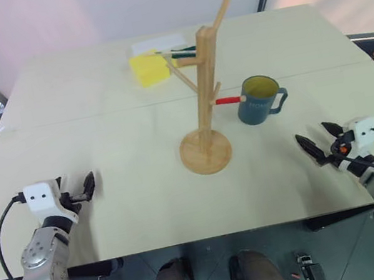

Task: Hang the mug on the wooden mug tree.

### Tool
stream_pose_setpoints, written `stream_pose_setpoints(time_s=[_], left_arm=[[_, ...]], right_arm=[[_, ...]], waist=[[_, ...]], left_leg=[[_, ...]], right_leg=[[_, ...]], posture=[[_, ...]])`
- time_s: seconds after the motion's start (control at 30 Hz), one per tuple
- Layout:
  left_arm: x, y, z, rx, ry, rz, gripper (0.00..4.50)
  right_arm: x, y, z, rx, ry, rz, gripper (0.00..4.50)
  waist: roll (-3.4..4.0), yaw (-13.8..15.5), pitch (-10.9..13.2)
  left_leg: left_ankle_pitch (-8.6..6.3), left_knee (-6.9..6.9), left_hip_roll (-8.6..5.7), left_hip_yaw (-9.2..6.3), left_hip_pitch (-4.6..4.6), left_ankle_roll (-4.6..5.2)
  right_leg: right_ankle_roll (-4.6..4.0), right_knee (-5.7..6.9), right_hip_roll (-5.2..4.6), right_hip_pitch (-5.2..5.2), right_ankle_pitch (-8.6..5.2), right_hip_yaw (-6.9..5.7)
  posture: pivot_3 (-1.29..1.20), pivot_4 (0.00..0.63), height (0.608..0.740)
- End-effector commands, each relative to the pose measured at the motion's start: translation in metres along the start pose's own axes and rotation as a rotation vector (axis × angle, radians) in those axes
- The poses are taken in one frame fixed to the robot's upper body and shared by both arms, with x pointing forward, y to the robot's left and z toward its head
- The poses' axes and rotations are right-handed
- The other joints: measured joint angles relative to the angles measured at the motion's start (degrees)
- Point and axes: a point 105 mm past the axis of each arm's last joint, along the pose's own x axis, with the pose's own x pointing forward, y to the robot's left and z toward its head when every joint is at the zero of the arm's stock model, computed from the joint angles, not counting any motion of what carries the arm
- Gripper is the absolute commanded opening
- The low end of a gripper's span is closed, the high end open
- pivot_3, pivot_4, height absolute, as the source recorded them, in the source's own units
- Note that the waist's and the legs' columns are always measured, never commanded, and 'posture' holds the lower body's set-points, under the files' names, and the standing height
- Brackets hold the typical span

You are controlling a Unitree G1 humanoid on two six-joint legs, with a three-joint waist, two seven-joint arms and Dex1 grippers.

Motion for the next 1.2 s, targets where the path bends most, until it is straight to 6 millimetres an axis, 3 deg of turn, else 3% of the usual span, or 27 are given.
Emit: stream_pose_setpoints(time_s=[0.03,0.17,0.33,0.5,0.77,0.93,1.2], left_arm=[[-0.001,0.006,0.014,0.027,-0.04,0.022,4.5],[0.0,0.005,0.016,0.003,-0.049,0.013,4.5],[-0.001,-0.02,0.02,0.0,-0.066,-0.111,4.5],[-0.019,-0.087,0.038,-0.008,-0.116,-0.459,4.5],[-0.067,-0.166,0.053,-0.015,-0.085,-0.968,4.5],[-0.079,-0.191,0.058,0.065,-0.072,-1.134,4.5],[-0.075,-0.205,0.067,0.083,-0.117,-1.173,4.5]], right_arm=[[-0.002,-0.006,0.012,-0.023,-0.043,-0.011,4.46],[-0.002,-0.006,0.008,-0.026,-0.033,-0.018,4.46],[0.0,-0.006,0.005,-0.018,-0.016,-0.032,4.46],[0.007,0.001,0.004,-0.02,-0.014,-0.016,4.46],[0.019,0.002,0.016,-0.038,-0.051,-0.008,4.46],[0.034,-0.005,0.027,-0.044,-0.088,-0.049,4.46],[0.059,0.002,0.036,-0.053,-0.109,-0.04,4.46]], waist=[[0.0,-0.01,0.0],[0.0,0.0,0.0],[0.0,0.0,0.0],[0.01,-0.01,0.0],[0.09,-0.16,-0.02],[0.13,-0.12,-0.03],[0.12,-0.18,-0.02]], left_leg=[[0.0,0.0,0.0,0.0,0.0,0.0],[0.0,0.0,0.0,0.0,0.0,0.0],[0.0,0.0,0.0,0.0,0.0,0.0],[0.0,0.01,-0.01,0.0,-0.01,-0.02],[0.01,0.01,-0.01,0.01,0.0,-0.01],[0.02,0.03,-0.01,0.0,0.02,-0.01],[0.12,0.06,-0.01,0.01,-0.01,-0.1]], right_leg=[[0.0,0.0,0.0,0.0,0.0,0.0],[0.0,0.0,0.0,0.0,0.0,0.0],[0.0,0.0,0.0,0.0,0.0,0.0],[0.0,0.0,0.0,0.01,0.0,0.0],[-0.01,0.0,0.01,0.01,0.0,0.0],[-0.03,0.0,0.02,0.04,0.0,0.0],[-0.02,0.01,0.1,0.04,0.0,0.0]], posture=[[0.0,0.15,0.73],[0.0,0.15,0.73],[0.0,0.15,0.73],[0.0,0.15,0.73],[0.0,0.15,0.73],[0.0,0.15,0.73],[0.0,0.15,0.73]])
